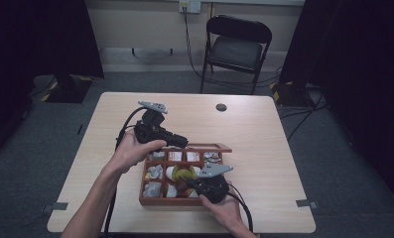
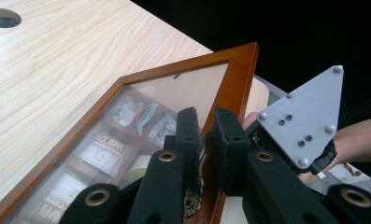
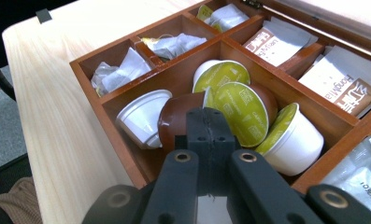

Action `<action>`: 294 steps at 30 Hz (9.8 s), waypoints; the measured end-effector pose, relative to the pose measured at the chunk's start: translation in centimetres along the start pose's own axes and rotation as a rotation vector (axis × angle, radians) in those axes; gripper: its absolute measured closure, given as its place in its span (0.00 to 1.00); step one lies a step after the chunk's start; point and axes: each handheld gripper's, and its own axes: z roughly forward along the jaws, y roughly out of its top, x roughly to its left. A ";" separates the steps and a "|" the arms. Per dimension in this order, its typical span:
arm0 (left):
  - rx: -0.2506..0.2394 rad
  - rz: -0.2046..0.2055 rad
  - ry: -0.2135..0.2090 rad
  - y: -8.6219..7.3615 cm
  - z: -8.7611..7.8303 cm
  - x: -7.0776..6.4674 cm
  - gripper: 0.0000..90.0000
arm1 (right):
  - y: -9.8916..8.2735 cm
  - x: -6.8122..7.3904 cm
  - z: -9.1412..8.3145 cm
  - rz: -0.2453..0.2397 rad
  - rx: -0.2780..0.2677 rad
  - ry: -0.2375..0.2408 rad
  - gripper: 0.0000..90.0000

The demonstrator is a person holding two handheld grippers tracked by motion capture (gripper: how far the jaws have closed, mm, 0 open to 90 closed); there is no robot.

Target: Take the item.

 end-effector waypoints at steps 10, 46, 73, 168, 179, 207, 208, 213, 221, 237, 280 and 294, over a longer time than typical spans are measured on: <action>-0.001 0.002 0.001 0.0 0.0 0.0 0.90 | 0.2 0.0 -0.7 0.011 -0.026 0.006 1.00; 0.000 0.004 0.010 0.0 0.0 -0.2 0.90 | 0.4 -1.0 -4.1 0.047 -0.111 -0.019 1.00; -0.005 0.007 0.019 0.0 0.0 -0.2 0.90 | -0.5 -2.5 -7.4 0.073 -0.143 -0.085 1.00; -0.003 0.016 0.012 0.0 0.0 -0.2 0.90 | -5.6 -14.5 -7.6 0.251 0.020 -0.357 0.95; -0.002 0.020 0.012 0.0 0.1 -0.2 0.90 | -5.5 -14.6 -8.1 0.284 -0.032 -0.341 0.68; 0.042 0.055 0.034 -0.4 0.5 -1.2 0.90 | -9.5 -14.5 -10.3 0.265 0.075 -0.408 0.29; 0.043 0.055 0.035 -0.5 0.5 -1.2 0.90 | -9.8 -14.6 -9.9 0.268 0.095 -0.415 0.28; 0.054 0.071 0.033 -0.8 0.7 -1.5 0.91 | -10.0 -14.9 -9.3 0.267 0.133 -0.421 0.26; 0.034 0.093 0.086 -1.1 0.6 -2.3 0.91 | -10.6 -15.2 -8.8 0.264 0.169 -0.443 0.23; 0.074 0.130 0.083 -2.5 1.4 -3.0 0.91 | -11.2 -15.2 -8.9 0.260 0.132 -0.461 0.20; 0.309 0.213 0.080 -7.5 6.6 -4.2 0.93 | -11.2 -15.3 -8.9 0.258 0.128 -0.461 0.20; 0.300 0.202 0.033 -9.2 8.3 -3.5 0.85 | -11.2 -15.3 -8.9 0.257 0.124 -0.460 0.20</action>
